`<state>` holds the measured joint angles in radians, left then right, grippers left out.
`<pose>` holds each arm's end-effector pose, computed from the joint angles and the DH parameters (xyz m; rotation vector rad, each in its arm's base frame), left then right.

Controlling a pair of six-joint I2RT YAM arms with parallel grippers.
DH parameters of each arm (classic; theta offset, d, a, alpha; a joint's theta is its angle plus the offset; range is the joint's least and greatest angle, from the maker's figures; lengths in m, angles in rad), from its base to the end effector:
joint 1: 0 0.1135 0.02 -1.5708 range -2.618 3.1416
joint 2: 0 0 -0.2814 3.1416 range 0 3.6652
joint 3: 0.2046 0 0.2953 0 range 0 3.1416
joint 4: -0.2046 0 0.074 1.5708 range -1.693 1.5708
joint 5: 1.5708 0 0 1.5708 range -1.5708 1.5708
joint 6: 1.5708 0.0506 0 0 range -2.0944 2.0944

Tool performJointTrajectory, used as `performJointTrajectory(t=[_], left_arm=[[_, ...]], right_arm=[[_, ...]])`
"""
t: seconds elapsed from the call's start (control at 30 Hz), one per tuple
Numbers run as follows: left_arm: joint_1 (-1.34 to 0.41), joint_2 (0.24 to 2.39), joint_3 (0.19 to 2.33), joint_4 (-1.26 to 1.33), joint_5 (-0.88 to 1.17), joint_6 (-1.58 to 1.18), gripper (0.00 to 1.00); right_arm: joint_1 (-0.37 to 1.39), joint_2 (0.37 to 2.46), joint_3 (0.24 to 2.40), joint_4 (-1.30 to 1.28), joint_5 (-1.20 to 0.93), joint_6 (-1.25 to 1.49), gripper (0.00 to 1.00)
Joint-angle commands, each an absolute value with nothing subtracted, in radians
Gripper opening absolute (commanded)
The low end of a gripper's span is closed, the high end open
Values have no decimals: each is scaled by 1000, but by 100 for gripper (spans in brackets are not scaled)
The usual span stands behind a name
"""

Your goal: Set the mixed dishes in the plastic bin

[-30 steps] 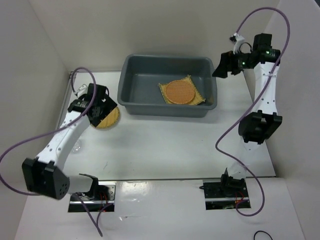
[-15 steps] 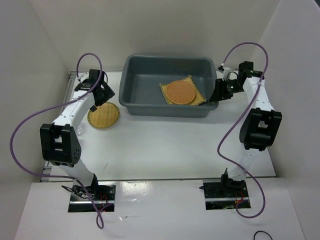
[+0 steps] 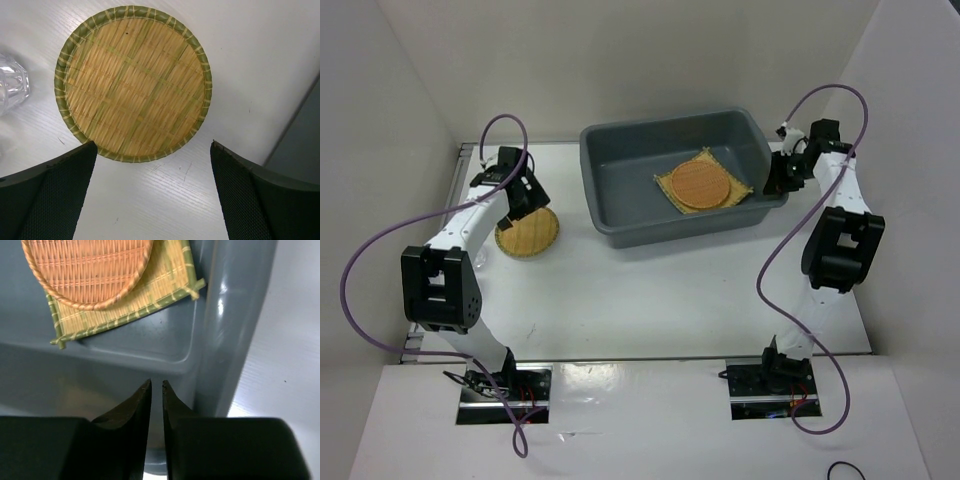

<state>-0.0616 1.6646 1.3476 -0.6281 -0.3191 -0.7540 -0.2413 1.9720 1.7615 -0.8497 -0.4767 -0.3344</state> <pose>0.4115 -0.0095 0.2616 -0.9499 2.2580 0.0475 0.4749 -0.0930 0.2670 -0.2742 2.4856 0.3965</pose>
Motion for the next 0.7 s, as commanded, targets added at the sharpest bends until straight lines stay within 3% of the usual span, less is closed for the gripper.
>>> performJointTrajectory(t=[0.0, 0.17, 0.33, 0.4, 0.43, 0.47, 0.67], left_arm=[[-40, 1631, 1342, -623, -295, -703, 100], [20, 1670, 1377, -641, -232, -692, 100], [145, 1750, 1403, -615, -49, -701, 100], [159, 1801, 1439, -615, -49, -701, 100], [160, 1840, 1460, -641, -63, -710, 100], [160, 1859, 1485, -641, -77, -710, 100], [160, 1974, 1624, -650, -135, -664, 100]], right_arm=[[-256, 1964, 1808, -828, -518, -359, 20], [-256, 1899, 1873, -911, -774, -365, 29], [-268, 1819, 1804, -1011, -868, -486, 42], [-279, 1801, 1776, -1107, -868, -553, 55], [-279, 1801, 1741, -1141, -868, -631, 71], [-291, 1792, 1718, -1172, -868, -670, 77], [-350, 1622, 1475, -1143, -743, -739, 89]])
